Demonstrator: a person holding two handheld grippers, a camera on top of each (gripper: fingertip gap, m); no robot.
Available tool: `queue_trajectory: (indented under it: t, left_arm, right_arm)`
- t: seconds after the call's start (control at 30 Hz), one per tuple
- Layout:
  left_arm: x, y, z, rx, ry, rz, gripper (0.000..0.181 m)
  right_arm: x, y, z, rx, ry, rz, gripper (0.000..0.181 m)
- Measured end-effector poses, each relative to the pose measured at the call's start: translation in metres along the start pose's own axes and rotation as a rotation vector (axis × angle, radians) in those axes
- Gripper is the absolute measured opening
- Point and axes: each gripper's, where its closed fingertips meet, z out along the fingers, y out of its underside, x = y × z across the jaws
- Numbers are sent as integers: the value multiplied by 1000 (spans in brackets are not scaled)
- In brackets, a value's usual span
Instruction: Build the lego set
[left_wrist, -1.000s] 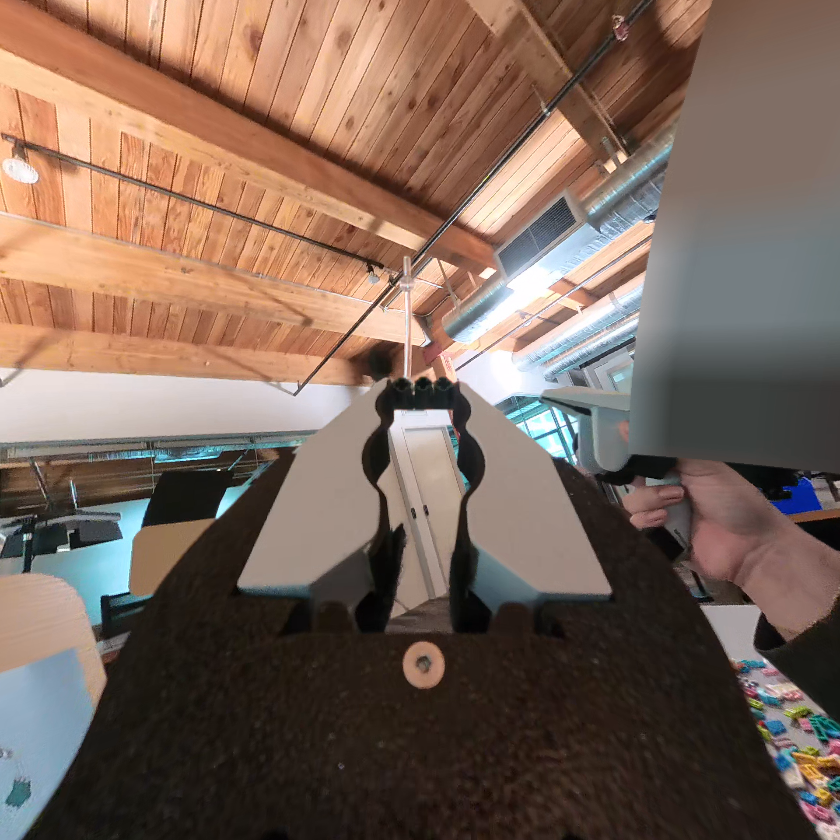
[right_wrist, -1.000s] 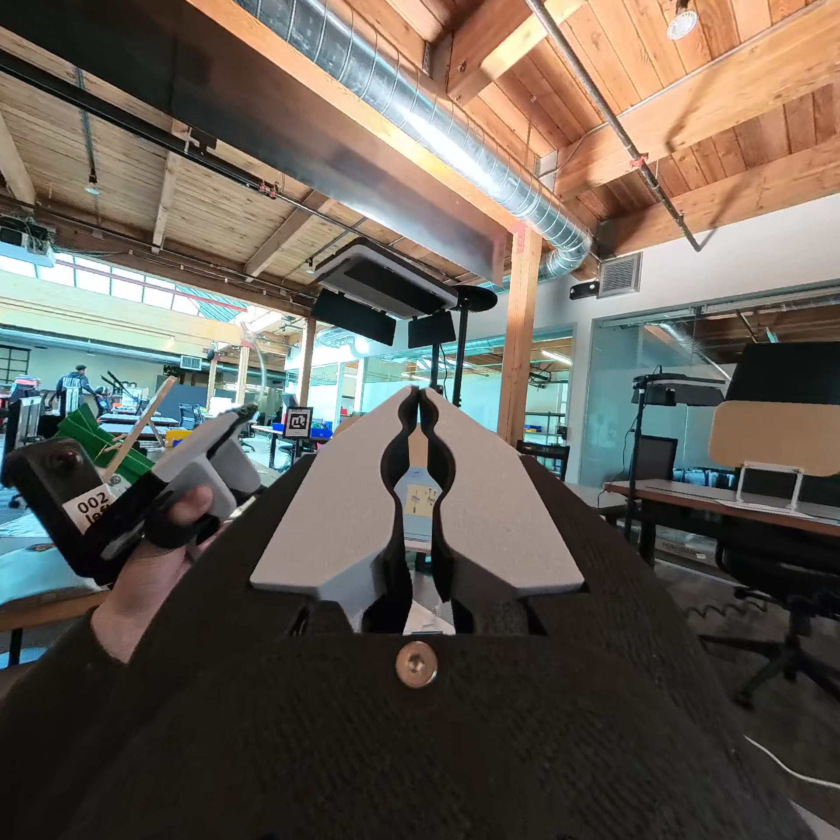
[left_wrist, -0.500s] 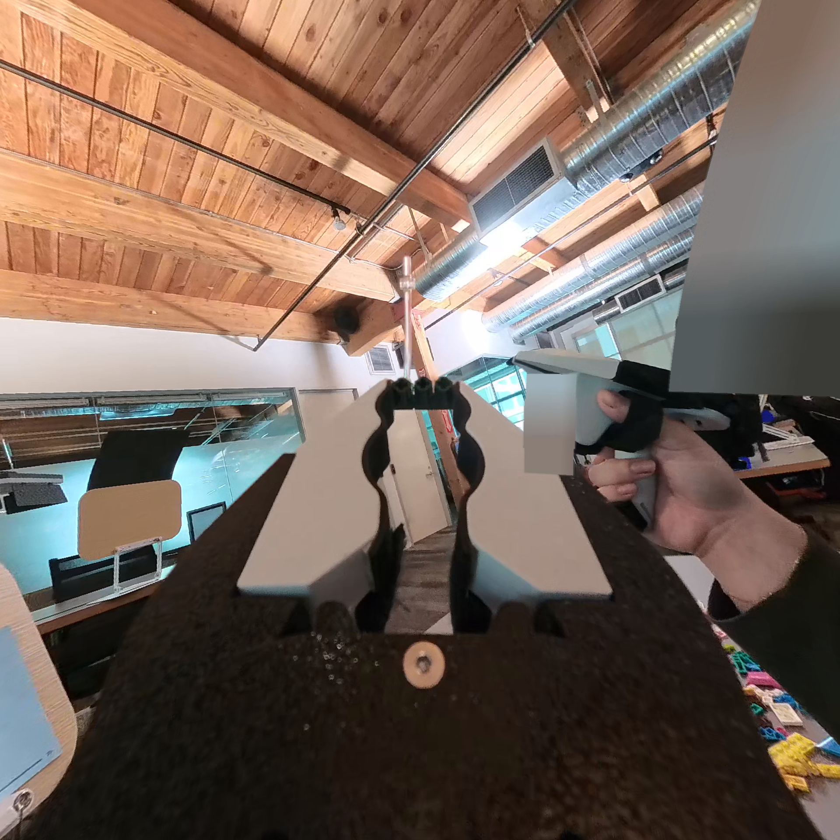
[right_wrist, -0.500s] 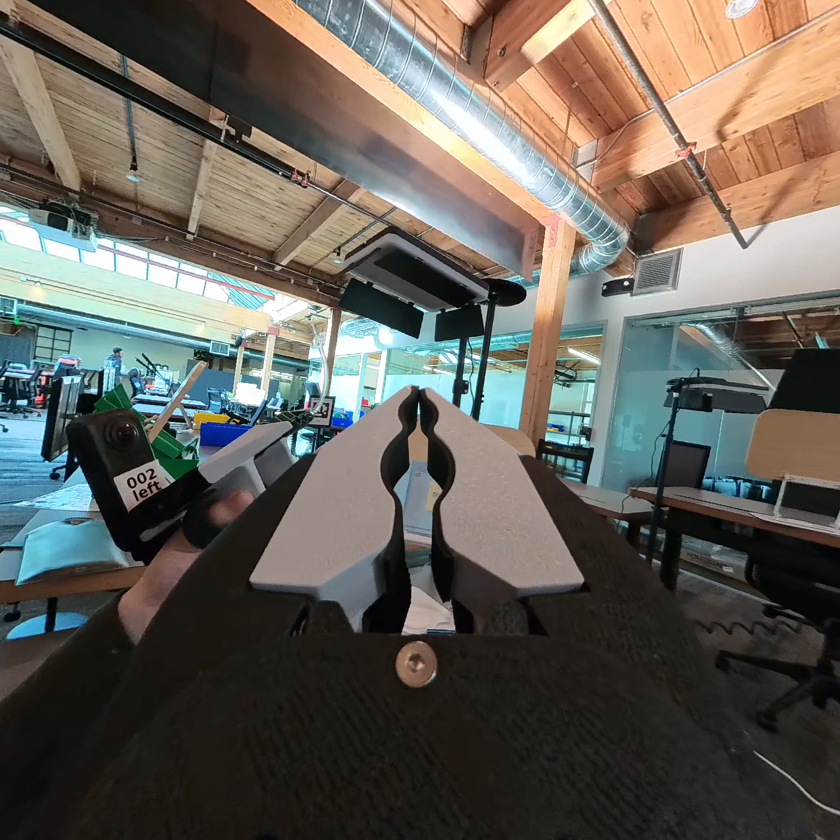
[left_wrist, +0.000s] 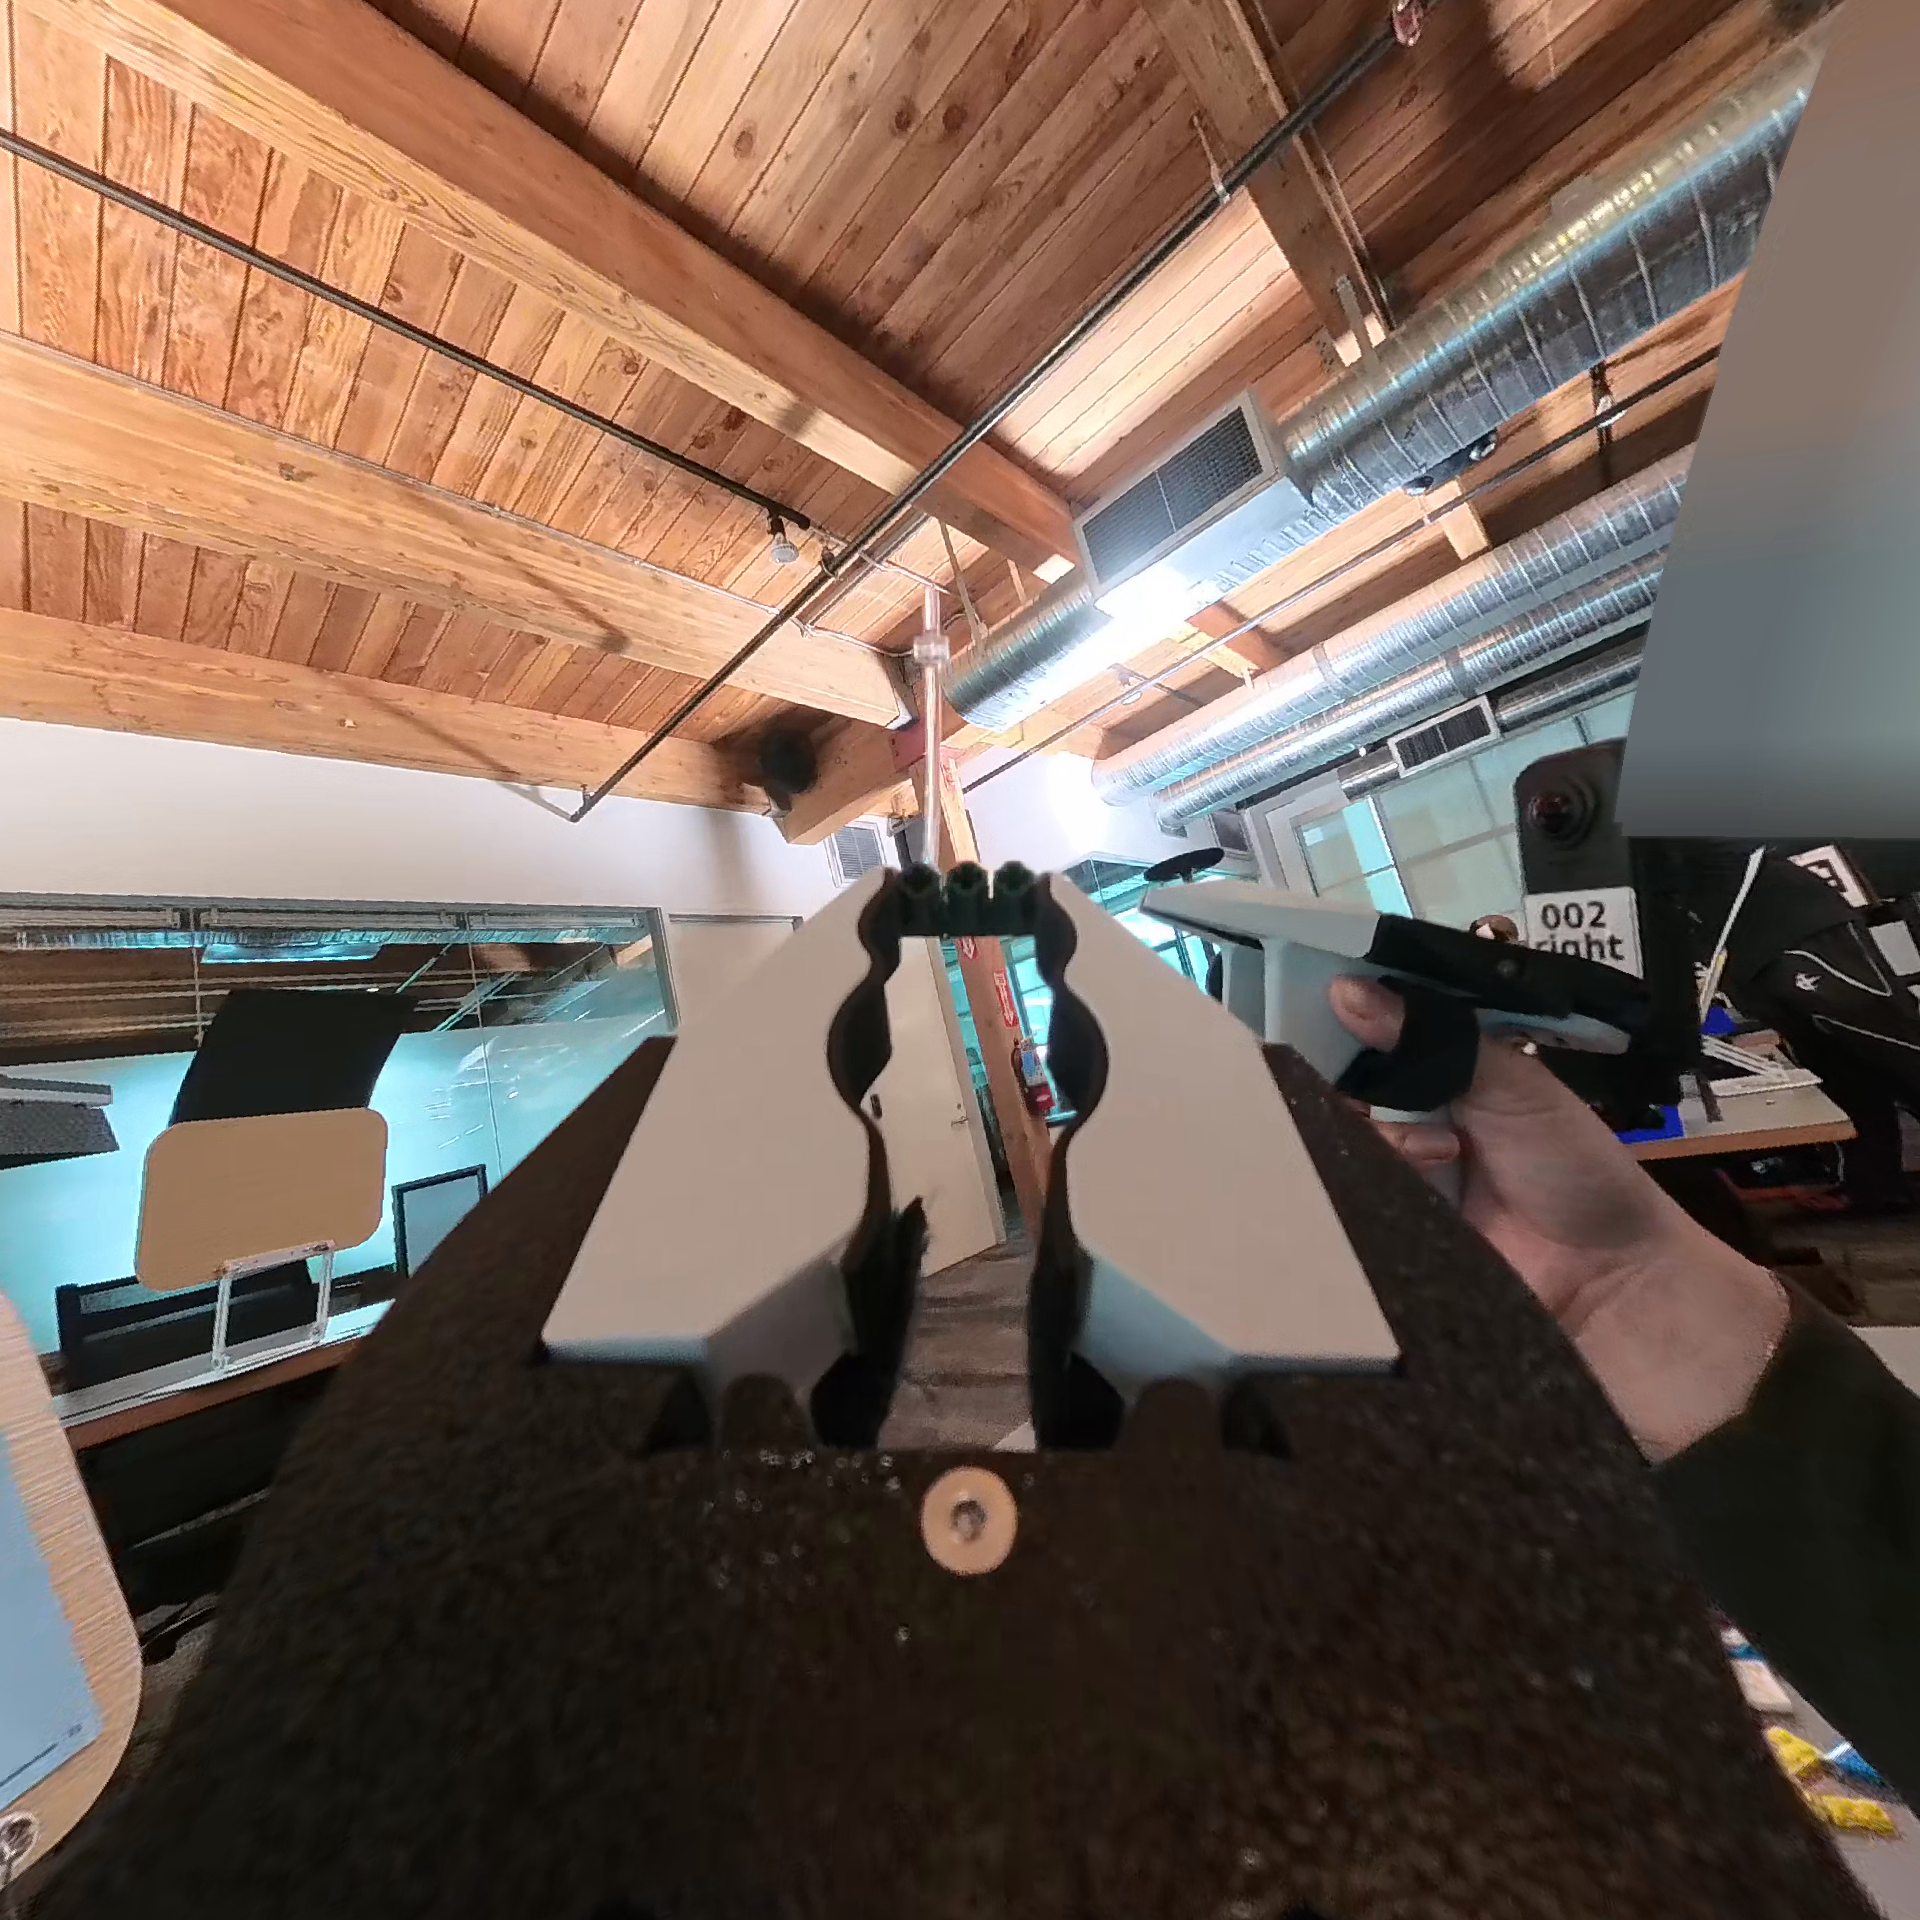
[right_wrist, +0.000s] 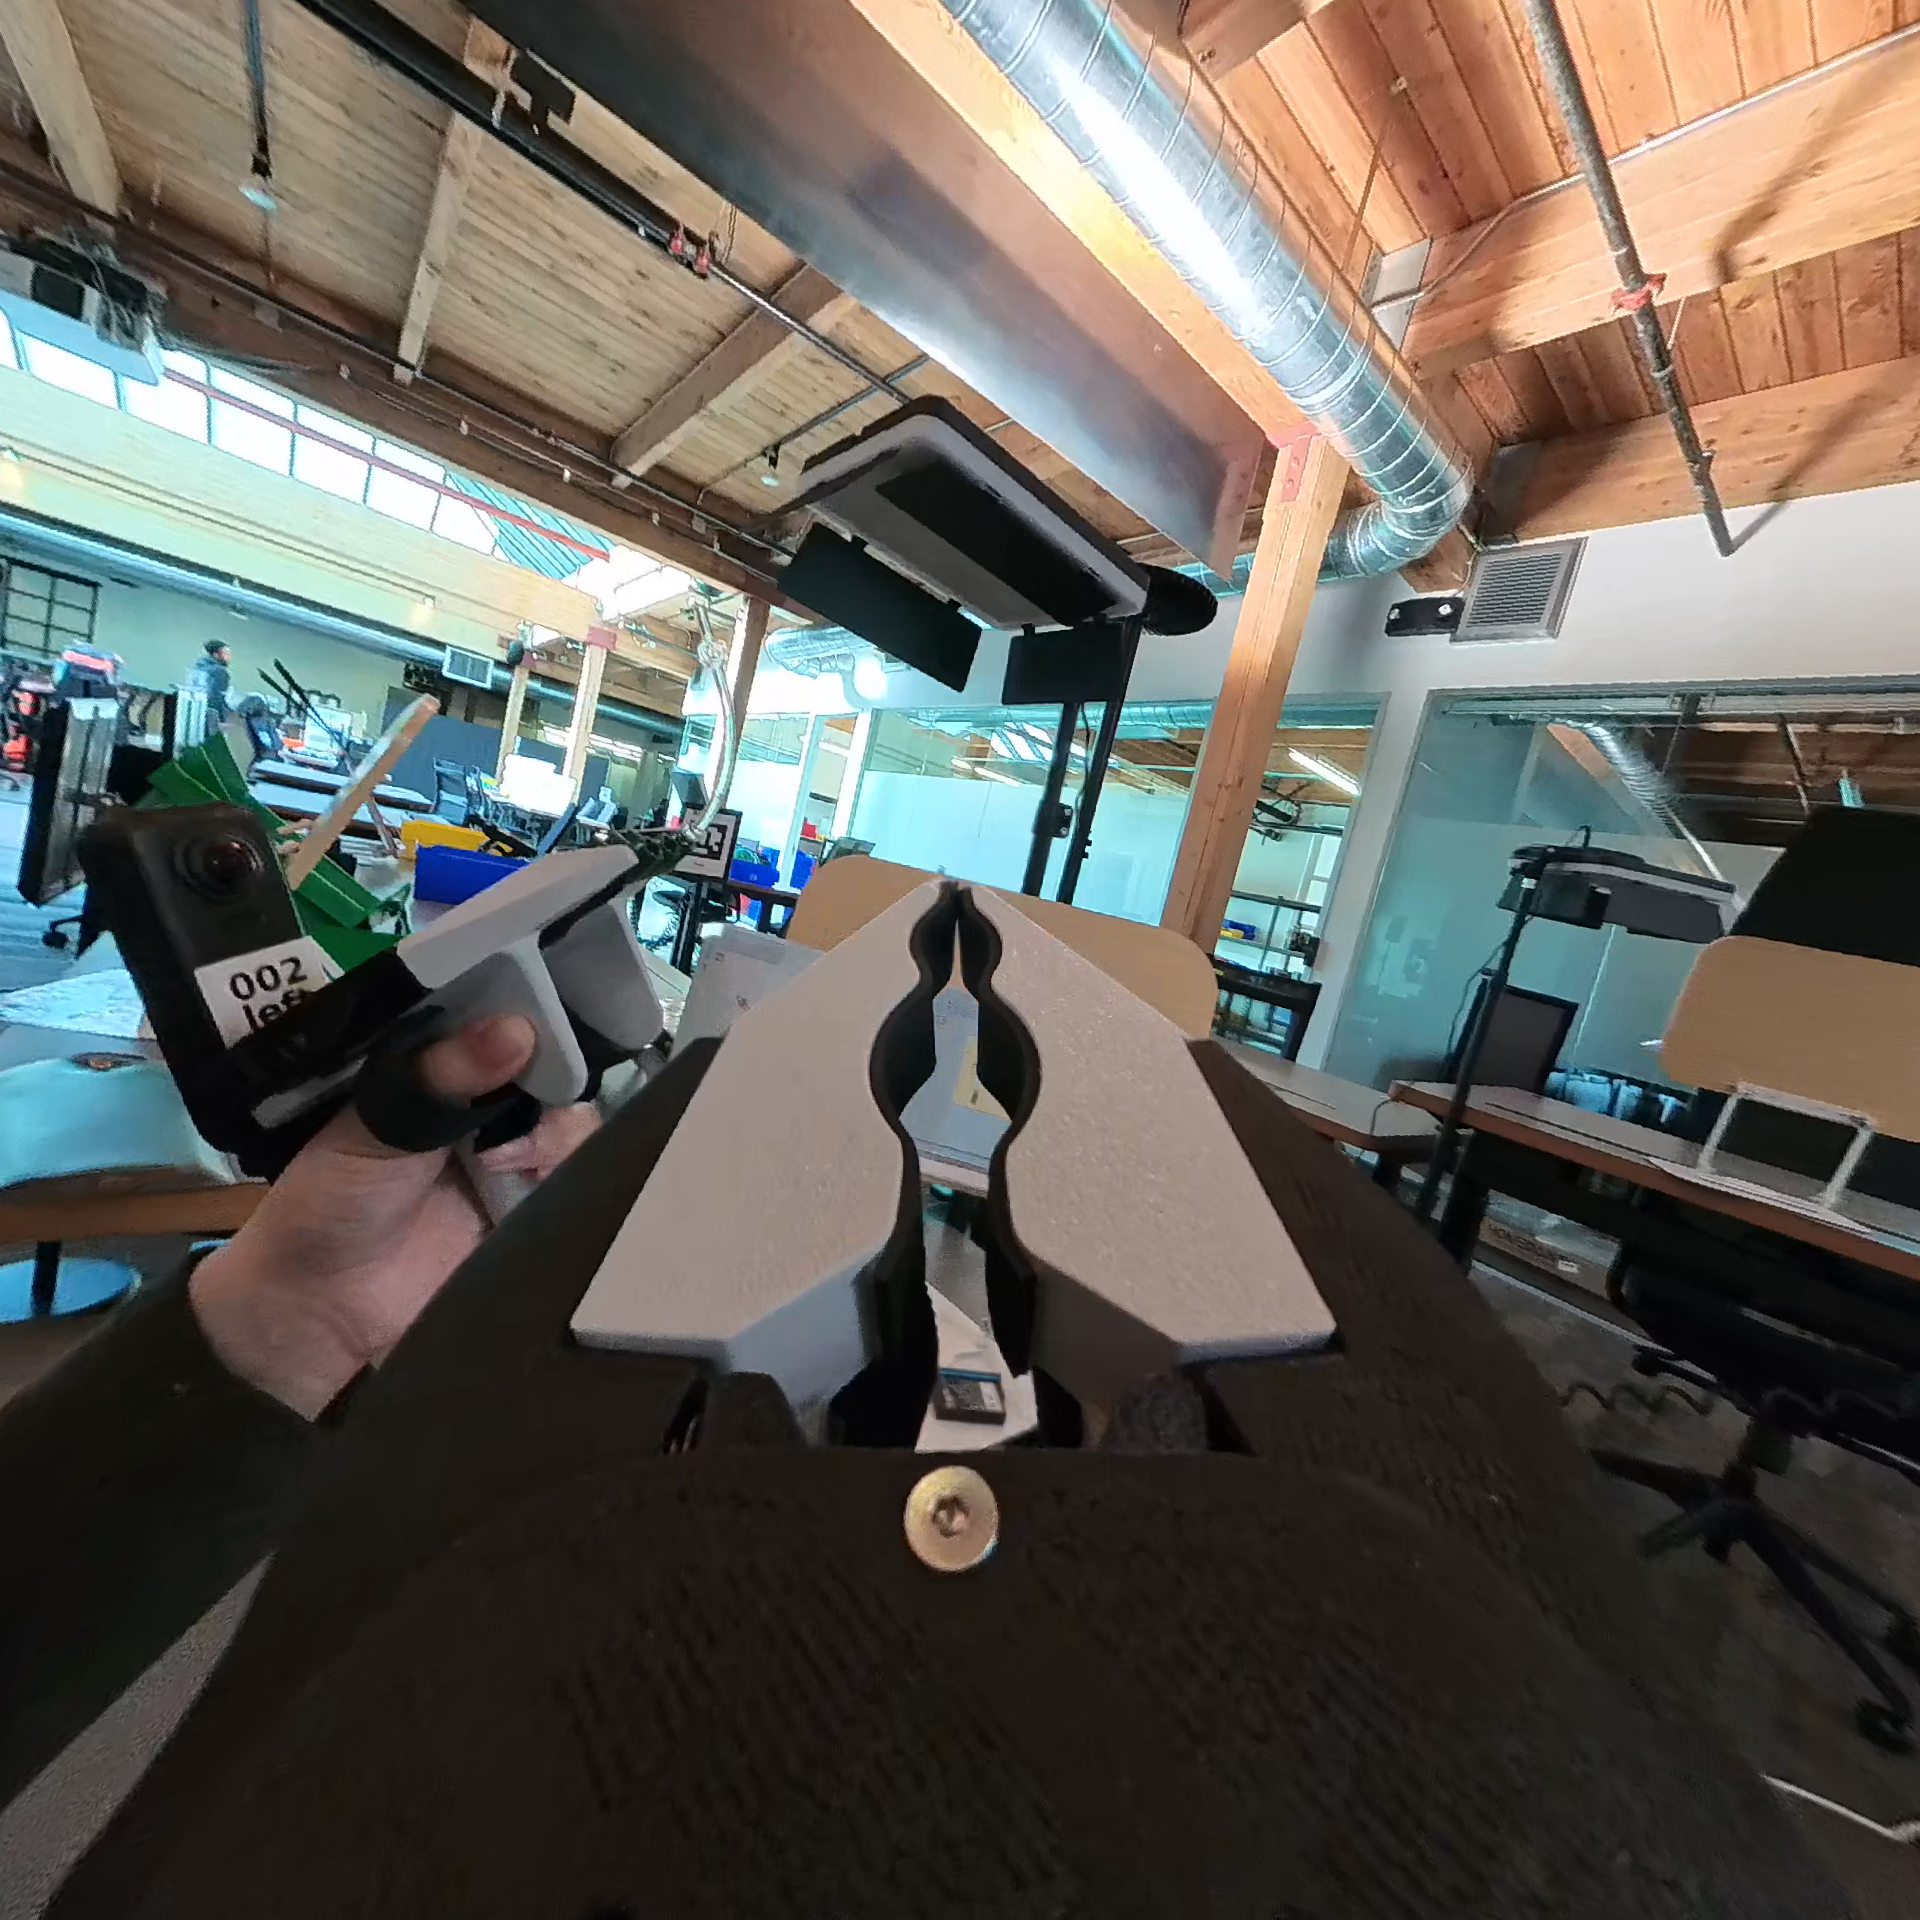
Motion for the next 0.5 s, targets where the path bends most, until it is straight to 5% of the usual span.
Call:
queue_trajectory:
  t: [0.5]
  left_arm:
    - [-8,-13,-9,56,-8,-37,22]
  right_arm:
    - [-12,10,12,-23,-17,-39,0]
